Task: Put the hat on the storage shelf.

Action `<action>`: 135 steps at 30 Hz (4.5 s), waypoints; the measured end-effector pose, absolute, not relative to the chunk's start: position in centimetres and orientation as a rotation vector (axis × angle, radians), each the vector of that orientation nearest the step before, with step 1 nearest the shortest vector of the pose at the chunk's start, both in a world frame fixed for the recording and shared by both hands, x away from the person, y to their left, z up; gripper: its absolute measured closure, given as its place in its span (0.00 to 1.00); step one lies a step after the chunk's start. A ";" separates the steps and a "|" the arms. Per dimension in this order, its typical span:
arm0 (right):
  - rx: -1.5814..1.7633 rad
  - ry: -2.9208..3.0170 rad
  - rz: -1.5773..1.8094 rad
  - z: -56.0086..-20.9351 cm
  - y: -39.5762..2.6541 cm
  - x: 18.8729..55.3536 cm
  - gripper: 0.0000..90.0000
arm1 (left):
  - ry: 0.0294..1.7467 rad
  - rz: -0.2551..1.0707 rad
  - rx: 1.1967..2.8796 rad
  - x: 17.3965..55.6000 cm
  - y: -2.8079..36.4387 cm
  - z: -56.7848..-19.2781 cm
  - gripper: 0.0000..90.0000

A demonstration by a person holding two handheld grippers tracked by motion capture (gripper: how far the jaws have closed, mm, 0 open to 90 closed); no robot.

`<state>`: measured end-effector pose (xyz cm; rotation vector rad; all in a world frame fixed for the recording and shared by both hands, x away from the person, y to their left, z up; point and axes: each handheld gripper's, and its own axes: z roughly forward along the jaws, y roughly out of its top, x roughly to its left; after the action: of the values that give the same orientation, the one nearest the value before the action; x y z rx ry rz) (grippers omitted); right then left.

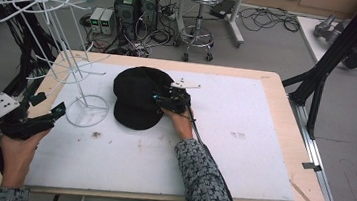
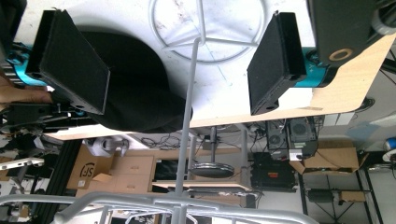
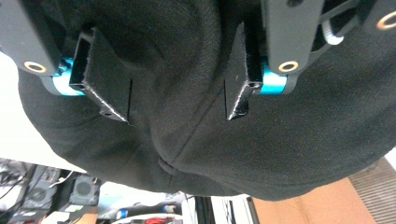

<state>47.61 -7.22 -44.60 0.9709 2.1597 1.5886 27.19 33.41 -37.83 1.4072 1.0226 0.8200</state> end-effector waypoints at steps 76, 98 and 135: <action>0.505 1.573 1.987 -21.7 -11.3 43.5 0.98 | 1.024 0.807 1.391 27.2 33.7 -37.8 0.24; 0.376 1.472 2.057 -10.0 -11.0 41.5 0.98 | 1.023 0.806 1.390 27.2 33.7 -37.8 0.24; 0.241 1.505 2.430 -6.2 -7.0 39.7 0.97 | 1.021 0.805 1.383 27.1 33.7 -37.7 0.24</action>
<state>39.71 -7.01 -6.19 0.2407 1.5053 2.4303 27.15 33.66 -37.70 1.3829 1.0215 0.8052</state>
